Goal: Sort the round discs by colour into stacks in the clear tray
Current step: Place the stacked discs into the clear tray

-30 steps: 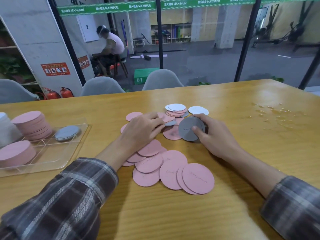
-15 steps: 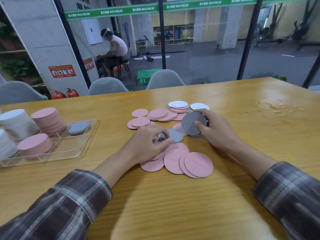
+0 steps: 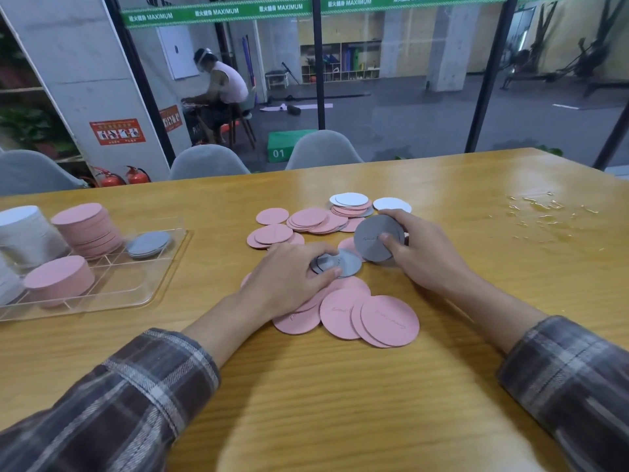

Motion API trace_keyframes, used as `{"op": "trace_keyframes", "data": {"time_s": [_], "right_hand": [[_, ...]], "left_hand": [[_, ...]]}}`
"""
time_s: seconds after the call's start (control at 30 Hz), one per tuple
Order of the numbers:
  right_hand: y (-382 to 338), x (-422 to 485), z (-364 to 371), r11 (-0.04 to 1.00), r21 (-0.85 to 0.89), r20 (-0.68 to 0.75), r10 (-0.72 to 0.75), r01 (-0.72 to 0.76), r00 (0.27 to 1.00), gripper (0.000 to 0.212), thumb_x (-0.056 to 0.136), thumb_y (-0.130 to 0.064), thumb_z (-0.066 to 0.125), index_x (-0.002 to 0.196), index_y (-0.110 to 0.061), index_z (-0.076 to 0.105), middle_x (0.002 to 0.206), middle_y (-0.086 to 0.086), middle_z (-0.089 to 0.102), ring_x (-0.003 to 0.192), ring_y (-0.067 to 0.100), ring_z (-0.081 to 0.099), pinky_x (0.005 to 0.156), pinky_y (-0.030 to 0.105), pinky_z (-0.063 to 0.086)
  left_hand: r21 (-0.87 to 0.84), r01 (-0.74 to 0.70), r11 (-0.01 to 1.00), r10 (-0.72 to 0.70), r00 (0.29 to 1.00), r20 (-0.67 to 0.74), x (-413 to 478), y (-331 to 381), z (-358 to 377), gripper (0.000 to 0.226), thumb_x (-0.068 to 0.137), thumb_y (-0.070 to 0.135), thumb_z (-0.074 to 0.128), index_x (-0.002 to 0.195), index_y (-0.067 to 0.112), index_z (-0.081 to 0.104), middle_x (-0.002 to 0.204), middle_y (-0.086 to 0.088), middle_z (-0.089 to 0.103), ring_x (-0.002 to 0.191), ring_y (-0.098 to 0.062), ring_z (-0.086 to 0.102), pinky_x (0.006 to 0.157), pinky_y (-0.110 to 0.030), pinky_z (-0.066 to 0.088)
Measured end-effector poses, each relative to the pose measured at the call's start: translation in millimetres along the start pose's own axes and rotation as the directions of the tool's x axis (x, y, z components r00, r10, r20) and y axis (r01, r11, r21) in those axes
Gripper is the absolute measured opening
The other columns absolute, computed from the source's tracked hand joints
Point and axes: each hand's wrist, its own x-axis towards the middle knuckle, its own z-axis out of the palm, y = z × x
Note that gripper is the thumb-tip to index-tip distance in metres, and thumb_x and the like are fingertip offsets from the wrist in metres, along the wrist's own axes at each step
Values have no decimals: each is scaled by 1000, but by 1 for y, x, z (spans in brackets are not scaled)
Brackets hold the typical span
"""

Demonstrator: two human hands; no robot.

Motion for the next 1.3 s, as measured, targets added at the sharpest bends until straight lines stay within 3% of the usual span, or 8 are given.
{"op": "trace_keyframes", "data": {"time_s": [0.2,0.37,0.57,0.7,0.93,1.13,1.2,1.3], "right_hand": [[-1,-1,-1,1000,9,18,-11,11,1000,39,102,-16,55,141,-23,56,120,-1,66,101,15,56,78,17,35],[-2,-1,0,1000,4,15,-18,18,1000,39,102,-16,55,141,-22,55,121,-2,65,100,15,55,76,16,34],[-2,-1,0,999,28,19,-24,23,1000,38,102,-17,55,140,-24,57,120,-3,67,99,15,59,71,16,40],[-6,-3,-1,990,141,62,-35,25,997,33,104,-17,52,131,-34,62,103,-15,68,70,3,57,65,22,43],[-15,-8,-1,945,327,152,-33,-18,988,34,108,-7,40,124,-24,65,72,-19,57,51,-2,51,49,13,44],[-17,-10,5,963,268,161,-80,34,984,30,108,-28,44,129,-36,65,78,-15,62,59,8,55,57,26,48],[-18,-12,6,972,215,171,-137,99,976,30,105,-33,53,133,-35,62,97,-21,68,76,1,63,71,23,50],[-16,-11,7,982,120,162,-165,147,973,41,98,-29,64,139,-32,57,125,-16,67,108,8,66,94,35,54]], "left_hand": [[-39,10,999,-10,1000,-7,-1,2,-5,44,88,58,65,120,29,74,105,12,76,98,-9,68,91,-38,54],[-226,55,973,-47,998,43,-1,5,-9,34,89,26,80,122,25,73,116,16,73,111,2,63,91,-2,41],[-373,15,928,-19,1000,-6,-1,10,-12,48,83,11,85,124,33,71,126,16,61,115,-4,61,92,-17,52],[-487,39,873,-80,995,-66,-1,16,-10,52,82,-1,82,124,29,71,126,11,64,96,-12,68,81,-22,59],[-508,64,859,-198,956,-214,1,13,-11,26,76,9,90,97,16,76,89,-1,74,78,-16,71,73,-21,56],[-457,62,887,-208,938,-276,2,19,-6,27,78,13,90,102,22,82,85,3,74,75,-11,70,72,-19,56],[-436,52,899,-196,936,-293,3,21,-4,27,78,14,90,102,24,82,85,4,74,75,-9,70,71,-19,56],[-422,59,905,-203,930,-306,4,22,-2,26,77,15,91,101,19,82,83,2,73,72,-9,69,69,-18,56]]}}
